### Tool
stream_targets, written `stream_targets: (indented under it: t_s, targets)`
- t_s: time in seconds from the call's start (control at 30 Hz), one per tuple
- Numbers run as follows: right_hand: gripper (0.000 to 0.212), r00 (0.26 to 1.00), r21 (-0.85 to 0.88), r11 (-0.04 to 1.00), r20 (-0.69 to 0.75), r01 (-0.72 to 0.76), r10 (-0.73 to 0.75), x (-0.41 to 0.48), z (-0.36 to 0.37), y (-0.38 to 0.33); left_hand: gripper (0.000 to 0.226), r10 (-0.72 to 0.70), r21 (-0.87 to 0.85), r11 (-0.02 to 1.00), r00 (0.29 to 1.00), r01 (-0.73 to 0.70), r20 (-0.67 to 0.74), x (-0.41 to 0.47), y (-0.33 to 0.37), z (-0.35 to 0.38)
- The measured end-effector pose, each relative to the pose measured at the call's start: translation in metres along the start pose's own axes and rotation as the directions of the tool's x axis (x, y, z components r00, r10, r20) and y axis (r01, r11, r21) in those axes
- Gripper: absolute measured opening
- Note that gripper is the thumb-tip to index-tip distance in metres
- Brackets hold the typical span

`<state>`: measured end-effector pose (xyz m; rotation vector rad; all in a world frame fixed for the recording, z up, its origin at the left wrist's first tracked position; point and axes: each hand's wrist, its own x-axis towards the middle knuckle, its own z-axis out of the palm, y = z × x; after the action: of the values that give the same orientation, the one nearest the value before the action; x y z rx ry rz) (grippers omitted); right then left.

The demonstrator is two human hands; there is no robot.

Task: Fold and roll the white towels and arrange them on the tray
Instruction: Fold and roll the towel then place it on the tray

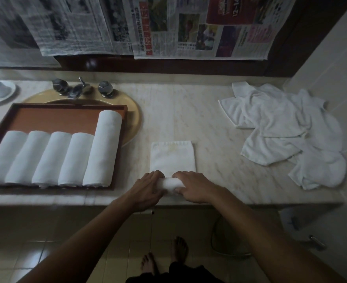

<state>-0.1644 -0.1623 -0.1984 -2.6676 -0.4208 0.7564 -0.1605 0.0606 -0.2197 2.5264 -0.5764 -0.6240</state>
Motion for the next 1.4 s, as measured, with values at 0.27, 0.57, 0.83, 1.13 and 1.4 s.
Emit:
stream_targets:
  t_s: [0.27, 0.57, 0.83, 1.13, 1.4]
  targets:
    - [0.044, 0.97, -0.03, 0.998, -0.24, -0.055, 0.046, -0.015, 0.02, -0.013, 0.027, -0.074, 0.009, 0.997, 0.997, 0.074, -0.005, 0.01, 0.01, -0.003]
    - [0.09, 0.892, -0.167, 0.983, -0.452, -0.071, -0.012, -0.028, 0.067, -0.028, 0.055, -0.068, 0.123, 0.99, 0.997, 0.071, -0.027, 0.019, -0.004, -0.01]
    - [0.093, 0.937, -0.27, 0.961, -0.346, -0.05, -0.048, -0.003, 0.034, -0.013, 0.077, 0.034, 0.297, 0.954, 0.964, 0.048, -0.265, -0.004, 0.015, 0.013]
    - [0.075, 0.996, -0.195, 0.981, -0.086, -0.001, -0.016, -0.002, -0.001, -0.011, 0.075, 0.069, 0.278, 0.959, 0.995, -0.047, -0.07, 0.0, 0.005, -0.002]
    - [0.056, 0.999, -0.032, 0.999, -0.037, -0.026, 0.025, -0.035, 0.001, -0.013, 0.055, 0.104, 0.123, 0.986, 0.993, -0.109, 0.047, -0.016, -0.004, -0.004]
